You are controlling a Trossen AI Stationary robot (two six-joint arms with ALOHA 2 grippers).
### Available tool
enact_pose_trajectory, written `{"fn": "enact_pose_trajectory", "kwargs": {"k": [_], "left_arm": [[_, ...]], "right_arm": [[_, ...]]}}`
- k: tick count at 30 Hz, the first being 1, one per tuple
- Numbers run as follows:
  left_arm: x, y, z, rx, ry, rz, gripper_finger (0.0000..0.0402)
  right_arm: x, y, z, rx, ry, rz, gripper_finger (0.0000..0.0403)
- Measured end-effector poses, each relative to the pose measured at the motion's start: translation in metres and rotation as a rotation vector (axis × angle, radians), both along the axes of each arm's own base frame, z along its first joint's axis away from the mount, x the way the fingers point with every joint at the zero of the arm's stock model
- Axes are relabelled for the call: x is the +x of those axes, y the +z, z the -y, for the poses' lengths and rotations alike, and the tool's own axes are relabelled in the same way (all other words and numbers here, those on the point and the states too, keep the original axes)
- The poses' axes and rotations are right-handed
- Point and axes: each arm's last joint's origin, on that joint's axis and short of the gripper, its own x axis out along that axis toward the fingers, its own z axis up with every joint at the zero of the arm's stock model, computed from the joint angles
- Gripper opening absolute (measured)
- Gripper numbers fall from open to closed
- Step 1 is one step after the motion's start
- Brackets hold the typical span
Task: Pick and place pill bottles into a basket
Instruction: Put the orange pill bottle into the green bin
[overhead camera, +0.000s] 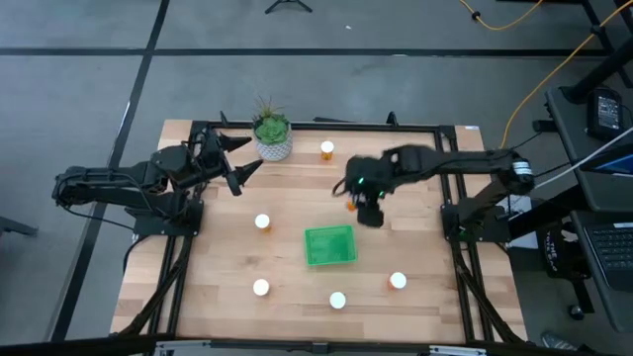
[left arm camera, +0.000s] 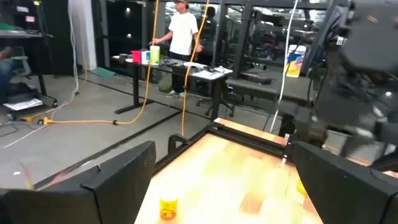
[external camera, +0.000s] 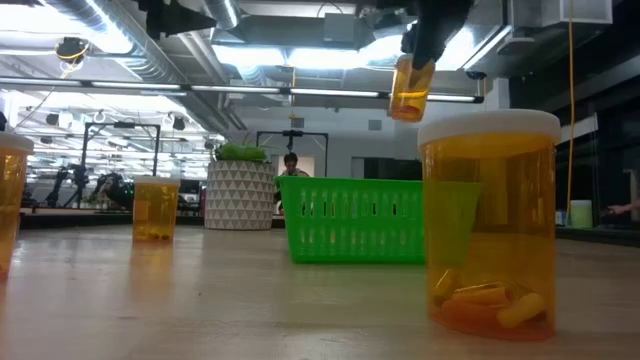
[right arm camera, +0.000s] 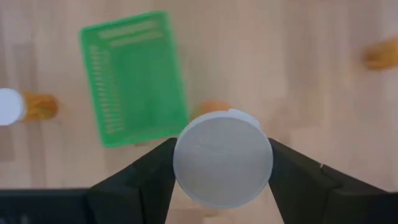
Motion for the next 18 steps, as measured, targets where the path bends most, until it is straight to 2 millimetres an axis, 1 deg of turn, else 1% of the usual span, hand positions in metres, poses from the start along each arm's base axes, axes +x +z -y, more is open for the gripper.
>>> {"fn": "enact_pose_trajectory", "kwargs": {"k": [3,6,11,18], "left_arm": [[0.002,-0.001,0.000,-0.001,-0.021,-0.010,0.0373],[0.004,-0.002,0.001,-0.003,-0.046,-0.018,0.0373],[0.006,-0.003,0.002,-0.004,-0.087,-0.025,0.0373],[0.007,-0.003,0.003,-0.006,-0.121,-0.025,0.0373]], "right_arm": [[0.018,-0.008,-0.021,0.007,0.038,-0.029,0.0228],[0.029,-0.013,-0.035,0.011,0.056,-0.049,0.0228],[0.036,-0.023,-0.047,0.020,0.056,-0.060,0.0228],[0.051,-0.055,-0.058,0.009,0.077,-0.132,0.0228]]}}
